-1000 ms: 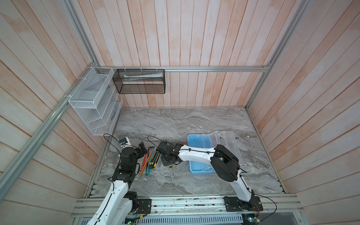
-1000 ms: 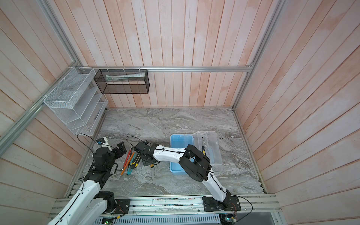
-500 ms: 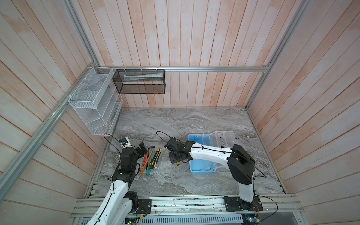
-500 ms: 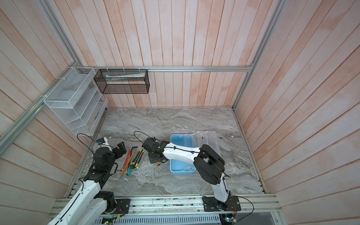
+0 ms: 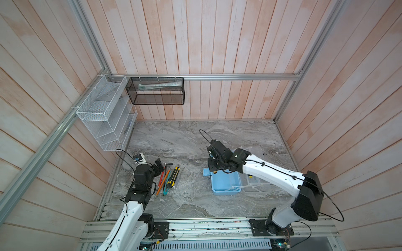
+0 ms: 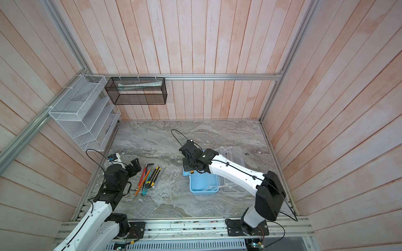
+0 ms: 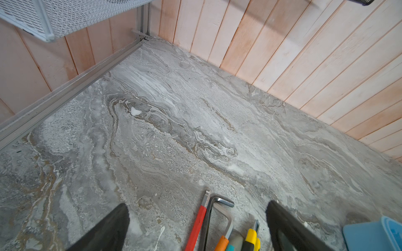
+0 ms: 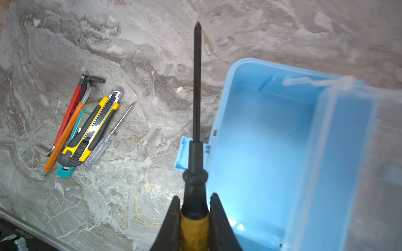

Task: Pack the tool kit
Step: 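Carry the yellow-handled screwdriver over the clear lid with the right gripper, then lower the screwdriver into the lid compartment and open the right gripper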

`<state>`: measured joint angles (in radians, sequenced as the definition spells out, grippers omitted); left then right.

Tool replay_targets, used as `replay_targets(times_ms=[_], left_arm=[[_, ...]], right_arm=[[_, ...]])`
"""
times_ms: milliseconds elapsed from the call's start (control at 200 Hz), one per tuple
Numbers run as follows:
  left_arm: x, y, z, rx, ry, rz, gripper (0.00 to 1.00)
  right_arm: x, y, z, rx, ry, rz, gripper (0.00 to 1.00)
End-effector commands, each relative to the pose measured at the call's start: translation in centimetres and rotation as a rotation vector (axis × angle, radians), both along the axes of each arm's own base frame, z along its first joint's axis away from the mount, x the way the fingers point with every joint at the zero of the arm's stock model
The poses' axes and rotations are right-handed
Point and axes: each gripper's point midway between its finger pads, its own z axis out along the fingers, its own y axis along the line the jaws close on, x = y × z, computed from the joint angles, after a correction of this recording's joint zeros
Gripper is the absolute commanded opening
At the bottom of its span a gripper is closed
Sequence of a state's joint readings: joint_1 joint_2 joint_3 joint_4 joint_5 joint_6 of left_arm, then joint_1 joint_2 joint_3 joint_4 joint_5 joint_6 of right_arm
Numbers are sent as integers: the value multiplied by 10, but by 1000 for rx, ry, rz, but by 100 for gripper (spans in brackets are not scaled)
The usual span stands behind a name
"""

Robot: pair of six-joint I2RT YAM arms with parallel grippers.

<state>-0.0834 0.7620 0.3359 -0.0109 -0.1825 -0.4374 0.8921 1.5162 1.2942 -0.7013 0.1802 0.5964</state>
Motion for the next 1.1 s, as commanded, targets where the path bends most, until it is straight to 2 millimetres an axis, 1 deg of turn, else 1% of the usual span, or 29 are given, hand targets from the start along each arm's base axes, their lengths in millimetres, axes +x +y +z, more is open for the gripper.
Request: replay_targets(times_ms=[0,220,325,440,485,665,795,845,935,1095], left_arm=[[-1,-1,-6,-2,11,-11,100],[-1,-1,-7,-2,14,-11,100],[-1,-1,-6,-2,13,-12,100],[0,-1,-6,-2,13,-13,100],[0,-1,-6,-2,13,-13,100],[0,-1,-7,-2,15,-13,100],[0,-2,-7,-2,18,-14,100],[1,-1,-7,-2,17,-14,100],[0,-1,-7,-3,16,-13,100],[0,-2,-6,-2,16,-14,100]], right_arm=[[2,-43,8,-72,-30,-45,0],[17,-129,36,-112,-86,-203,0],[19,-168,37,-150,-70,-282,0],[18,-212,37,-272,-86,-393,0],[19,-225,36,-289,-89,-427,0],[21,-249,27,-321,-85,-468,0],[23,-256,14,-306,-74,-470,0],[24,-256,7,-280,-64,-469,0],[25,-250,-4,-234,-47,-448,0],[26,-242,-14,-211,-23,-419,0]])
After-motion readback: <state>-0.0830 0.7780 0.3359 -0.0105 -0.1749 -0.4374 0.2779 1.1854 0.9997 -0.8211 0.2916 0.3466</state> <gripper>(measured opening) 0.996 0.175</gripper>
